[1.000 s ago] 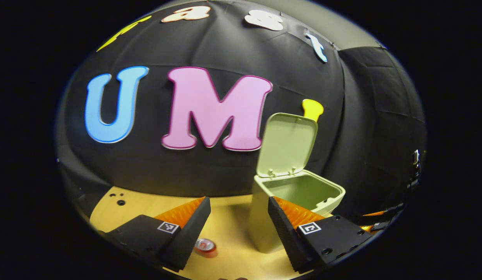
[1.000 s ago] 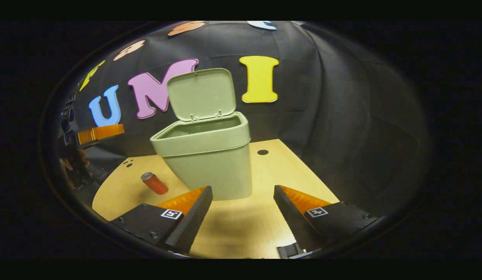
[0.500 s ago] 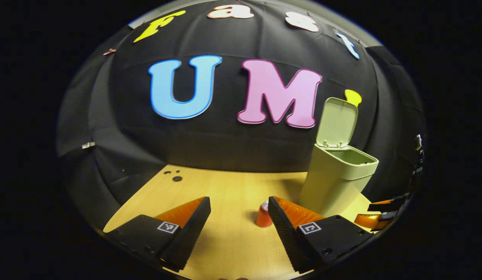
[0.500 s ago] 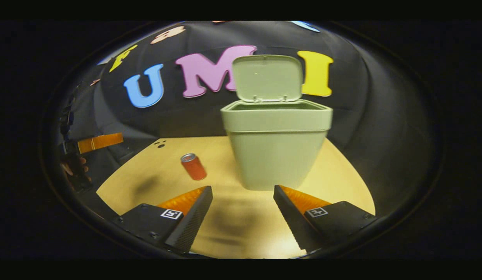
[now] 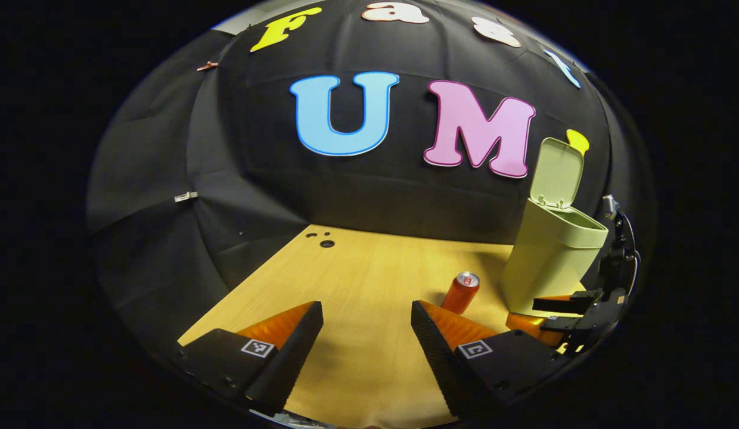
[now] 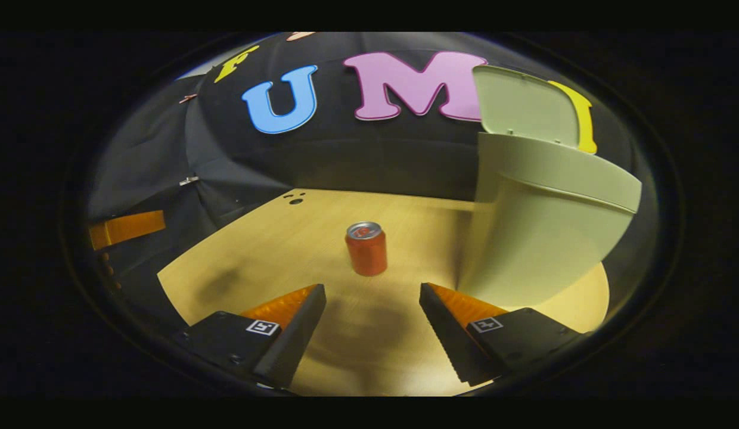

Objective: Press the lid of the desktop garbage bin to open it, pick up the crumpled paper on the desktop and throw it into the bin, then pick up the pop can on the desktop and drop it into the bin, and finally close the garbage bin lid.

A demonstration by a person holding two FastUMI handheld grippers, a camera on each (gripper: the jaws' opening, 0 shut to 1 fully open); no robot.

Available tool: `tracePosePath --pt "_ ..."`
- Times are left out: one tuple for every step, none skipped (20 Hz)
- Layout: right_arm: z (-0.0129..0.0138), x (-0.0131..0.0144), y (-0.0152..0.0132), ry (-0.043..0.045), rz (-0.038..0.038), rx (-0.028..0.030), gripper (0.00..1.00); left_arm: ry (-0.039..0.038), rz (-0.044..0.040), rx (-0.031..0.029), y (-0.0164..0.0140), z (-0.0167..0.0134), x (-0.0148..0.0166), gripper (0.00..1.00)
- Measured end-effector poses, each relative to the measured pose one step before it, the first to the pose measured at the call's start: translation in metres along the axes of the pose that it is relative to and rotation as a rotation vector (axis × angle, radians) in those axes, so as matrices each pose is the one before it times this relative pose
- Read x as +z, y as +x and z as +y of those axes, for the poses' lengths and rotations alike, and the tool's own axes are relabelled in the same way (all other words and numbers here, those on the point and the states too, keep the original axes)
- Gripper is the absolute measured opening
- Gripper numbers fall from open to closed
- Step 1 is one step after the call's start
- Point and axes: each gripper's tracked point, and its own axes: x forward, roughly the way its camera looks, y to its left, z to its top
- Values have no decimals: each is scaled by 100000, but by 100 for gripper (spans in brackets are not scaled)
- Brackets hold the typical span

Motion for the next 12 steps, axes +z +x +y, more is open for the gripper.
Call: tracePosePath --pt "364 -158 902 -66 844 654 99 -399 831 1114 -212 390 -460 96" --pt "132 -143 1050 -22 744 213 99 -568 767 1113 -121 281 -417 96" --pt "97 -77 953 128 730 256 100 -1064 1173 1167 174 483 -516 96" --pt "52 -107 965 166 683 132 100 -1227 1076 1128 -59 298 -401 96" --pt "70 -173 1004 148 529 -187 100 -1298 974 868 -63 222 -504 96" --pt "13 -36 1086 236 475 -343 100 -1053 1141 983 81 105 -456 96" --pt "-13 -75 1042 526 539 -386 100 -649 1381 945 114 102 -561 96" --pt "43 -53 1010 753 442 -114 100 -285 1246 831 45 108 -415 96" --pt "36 -96 1068 645 326 -26 100 -50 1162 908 82 158 -475 96" --pt "-88 -35 1049 173 373 -388 100 72 1246 720 120 166 -359 96" --pt "-106 94 940 -54 265 -644 100 211 1141 661 95 10 -475 96" --pt "-13 40 819 242 232 -502 100 328 1007 672 144 61 -241 96"
